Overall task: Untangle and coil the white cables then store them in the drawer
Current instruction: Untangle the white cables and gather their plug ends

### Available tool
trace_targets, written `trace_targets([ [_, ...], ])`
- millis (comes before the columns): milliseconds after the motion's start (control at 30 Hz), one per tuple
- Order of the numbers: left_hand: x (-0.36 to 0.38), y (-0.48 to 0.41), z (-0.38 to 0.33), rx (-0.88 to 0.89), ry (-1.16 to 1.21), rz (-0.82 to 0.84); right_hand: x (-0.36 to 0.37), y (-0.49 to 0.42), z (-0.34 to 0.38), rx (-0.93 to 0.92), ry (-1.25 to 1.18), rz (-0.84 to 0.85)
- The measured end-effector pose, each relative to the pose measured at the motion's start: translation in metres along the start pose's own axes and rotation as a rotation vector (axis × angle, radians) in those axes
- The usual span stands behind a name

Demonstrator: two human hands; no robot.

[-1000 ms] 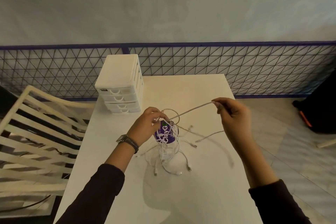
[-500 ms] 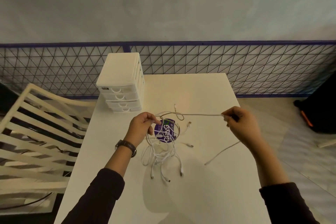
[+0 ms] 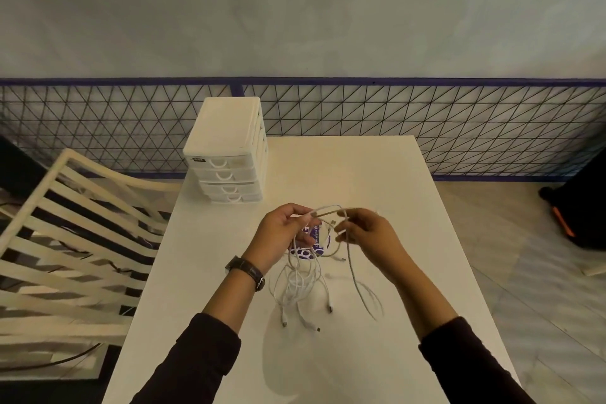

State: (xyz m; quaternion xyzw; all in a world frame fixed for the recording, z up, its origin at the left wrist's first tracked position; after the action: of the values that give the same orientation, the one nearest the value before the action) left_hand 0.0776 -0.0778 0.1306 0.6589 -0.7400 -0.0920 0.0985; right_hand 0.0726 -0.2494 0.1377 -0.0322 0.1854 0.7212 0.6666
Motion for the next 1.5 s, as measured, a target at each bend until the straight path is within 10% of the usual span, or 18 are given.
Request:
trace_targets([
  [533,-0.07,0.0,0.012,-0.073,-0.087,-0.203,-0.074,-0.013,-0.018,-0.002,0.129,-0.492],
  [767,-0.061,-0.005,-0.009,-0.013,0.006,-0.139,-0.048,-0.009,-0.034,0.213,0.783,-0.167],
  [1000,-0.017,-0.001,-0.044,0.047,-0.128,0.148,-0.012,0.007,0.04,-0.441,0.556,-0.167],
  [1233,-0.009,0.0,-0.055,0.108,-0.14,0.142,0.0,-0.006,0.075,-0.496,0.261,-0.138],
  [1500,-0.015,0.005,-0.041,0.068,-0.053,0.102,0.023,-0.007,0.089,-0.831,0.737,0.036],
])
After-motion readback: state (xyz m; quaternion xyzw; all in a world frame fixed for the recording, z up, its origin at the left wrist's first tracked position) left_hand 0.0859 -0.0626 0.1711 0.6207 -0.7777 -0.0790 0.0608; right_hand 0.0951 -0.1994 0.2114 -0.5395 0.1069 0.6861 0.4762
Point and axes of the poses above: each hand's wrist, its own y-axis away from the middle knuckle, its own x-axis out of the palm, z = x × y, the point moved 5 cm from there along -y, towards the middle knuckle
